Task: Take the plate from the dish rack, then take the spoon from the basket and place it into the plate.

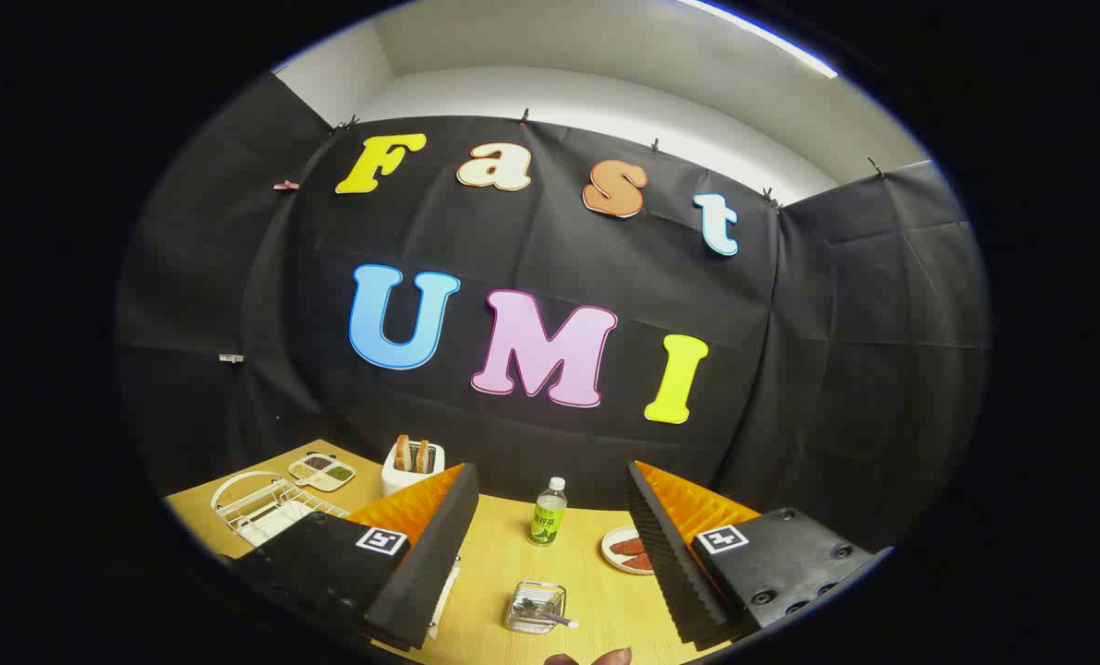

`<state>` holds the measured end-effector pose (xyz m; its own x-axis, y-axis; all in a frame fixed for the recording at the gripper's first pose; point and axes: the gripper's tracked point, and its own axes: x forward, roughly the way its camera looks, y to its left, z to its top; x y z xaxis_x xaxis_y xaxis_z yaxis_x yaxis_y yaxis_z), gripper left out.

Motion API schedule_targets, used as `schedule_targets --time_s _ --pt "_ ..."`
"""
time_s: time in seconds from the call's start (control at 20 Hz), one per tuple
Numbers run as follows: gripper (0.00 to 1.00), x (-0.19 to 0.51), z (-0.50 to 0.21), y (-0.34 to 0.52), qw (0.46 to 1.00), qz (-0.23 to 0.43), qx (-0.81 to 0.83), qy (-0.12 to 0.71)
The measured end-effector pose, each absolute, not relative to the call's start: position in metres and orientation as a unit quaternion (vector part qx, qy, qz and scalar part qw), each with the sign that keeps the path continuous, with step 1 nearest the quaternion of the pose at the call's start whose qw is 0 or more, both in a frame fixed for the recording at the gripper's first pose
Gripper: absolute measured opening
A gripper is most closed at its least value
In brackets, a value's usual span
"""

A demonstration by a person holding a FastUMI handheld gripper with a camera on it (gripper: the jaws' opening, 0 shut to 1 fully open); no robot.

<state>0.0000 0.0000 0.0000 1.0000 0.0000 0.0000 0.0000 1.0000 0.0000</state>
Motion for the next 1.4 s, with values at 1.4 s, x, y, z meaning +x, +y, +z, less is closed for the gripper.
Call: schedule_targets --time_s 1.4 --pt "0.97 0.022 -0.016 0.080 0.995 0.068 0.000 0.072"
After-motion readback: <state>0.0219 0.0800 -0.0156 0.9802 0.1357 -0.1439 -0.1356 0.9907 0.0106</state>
